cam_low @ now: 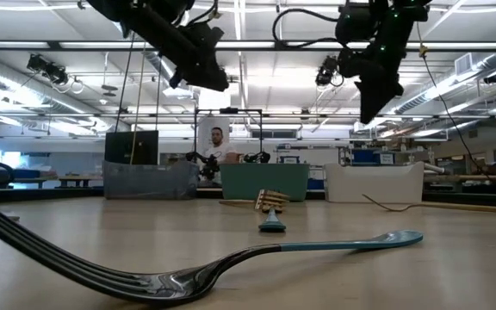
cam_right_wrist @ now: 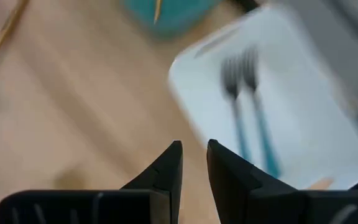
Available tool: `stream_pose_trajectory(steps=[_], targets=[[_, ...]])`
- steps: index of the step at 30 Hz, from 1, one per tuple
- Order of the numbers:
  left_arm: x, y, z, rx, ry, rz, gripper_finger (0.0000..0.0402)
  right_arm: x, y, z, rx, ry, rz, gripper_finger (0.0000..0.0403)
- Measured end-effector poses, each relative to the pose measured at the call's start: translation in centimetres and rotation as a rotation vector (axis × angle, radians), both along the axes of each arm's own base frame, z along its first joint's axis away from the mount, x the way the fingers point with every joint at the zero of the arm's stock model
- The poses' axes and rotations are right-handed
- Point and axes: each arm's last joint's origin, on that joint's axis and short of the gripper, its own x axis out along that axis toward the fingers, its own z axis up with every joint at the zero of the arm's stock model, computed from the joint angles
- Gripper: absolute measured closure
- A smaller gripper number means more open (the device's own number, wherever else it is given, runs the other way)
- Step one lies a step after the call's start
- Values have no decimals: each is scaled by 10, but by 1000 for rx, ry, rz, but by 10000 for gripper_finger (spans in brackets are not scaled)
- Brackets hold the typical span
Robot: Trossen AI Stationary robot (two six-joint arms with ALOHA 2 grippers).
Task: Sort silverware by color (type)
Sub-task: Put the top right gold fork into the green bin
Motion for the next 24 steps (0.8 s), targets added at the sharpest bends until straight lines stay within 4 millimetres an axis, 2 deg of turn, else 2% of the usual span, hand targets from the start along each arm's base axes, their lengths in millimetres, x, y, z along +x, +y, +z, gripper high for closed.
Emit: stream_pose_trajectory(steps=[4,16,24], targets=[[-8,-12,-2,-55,86,-17,311,-3,13,-3,99,55,45,321],[1,-51,-11,-137,165,-87,311,8,53,-5,133,115,196,321],[1,-67,-16,-160,224,-100,311,4,78,-34,213,200,229,321]])
